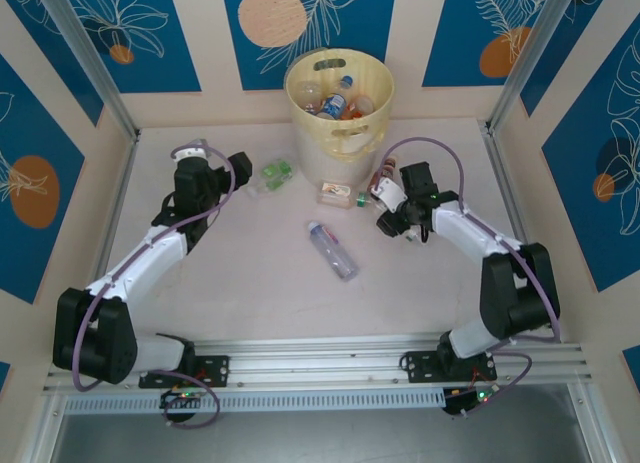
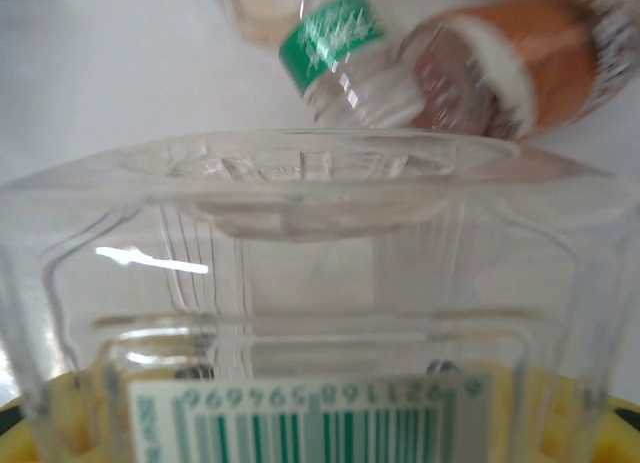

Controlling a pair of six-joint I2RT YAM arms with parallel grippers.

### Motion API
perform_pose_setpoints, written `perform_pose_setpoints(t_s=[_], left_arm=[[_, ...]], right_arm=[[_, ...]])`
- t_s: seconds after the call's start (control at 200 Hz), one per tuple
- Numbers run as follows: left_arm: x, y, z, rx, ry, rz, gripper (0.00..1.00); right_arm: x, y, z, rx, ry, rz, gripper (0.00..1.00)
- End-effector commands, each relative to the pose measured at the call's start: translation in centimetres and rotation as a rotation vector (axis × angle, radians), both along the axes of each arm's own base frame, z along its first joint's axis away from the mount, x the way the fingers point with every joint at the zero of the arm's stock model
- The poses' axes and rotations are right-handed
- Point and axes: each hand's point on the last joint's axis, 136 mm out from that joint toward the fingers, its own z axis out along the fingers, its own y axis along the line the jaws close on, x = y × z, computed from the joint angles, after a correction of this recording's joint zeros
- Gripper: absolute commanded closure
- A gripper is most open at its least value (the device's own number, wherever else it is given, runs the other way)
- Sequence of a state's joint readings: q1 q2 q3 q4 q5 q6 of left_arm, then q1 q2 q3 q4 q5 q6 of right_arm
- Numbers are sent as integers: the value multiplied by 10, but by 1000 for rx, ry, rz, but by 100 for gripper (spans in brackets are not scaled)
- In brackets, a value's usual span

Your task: Put the plastic bottles in the bin

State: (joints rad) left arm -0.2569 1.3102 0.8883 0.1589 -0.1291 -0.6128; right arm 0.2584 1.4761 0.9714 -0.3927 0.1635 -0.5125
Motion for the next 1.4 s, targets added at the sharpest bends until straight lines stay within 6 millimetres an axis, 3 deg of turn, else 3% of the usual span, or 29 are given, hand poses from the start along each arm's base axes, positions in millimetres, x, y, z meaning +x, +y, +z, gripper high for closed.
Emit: perform_pose_setpoints(t_s=[0.0, 0.405, 0.59, 0.68, 0.915, 1.045, 1.18, 1.31, 1.39], left_arm=[[3, 2, 0, -42, -16, 11, 0], [2, 6, -6, -50, 2, 22, 0], [2, 3, -9, -58, 11, 2, 0], [2, 0, -10, -60, 14, -19, 0], [-2, 3, -13, -46, 34, -24, 0], [-7, 8, -14, -28, 47, -14, 0], [-13, 14, -16, -21, 48, -2, 0], [-18, 18, -22, -17, 60, 7, 0], [-19, 19, -25, -23, 66, 11, 0]], right_arm=[[8, 8, 37, 107, -155, 11, 77], [1, 7, 115, 427, -361, -52, 81], [-11, 30, 177, 744, -400, 13, 81], [-7, 40, 211, 899, -344, -15, 81], [25, 84, 282, 1011, -291, 56, 83], [57, 84, 322, 1014, -346, -41, 83], [93, 76, 338, 1017, -381, -150, 82], [131, 77, 338, 1030, -372, -223, 81], [152, 79, 348, 1054, -384, -245, 81]])
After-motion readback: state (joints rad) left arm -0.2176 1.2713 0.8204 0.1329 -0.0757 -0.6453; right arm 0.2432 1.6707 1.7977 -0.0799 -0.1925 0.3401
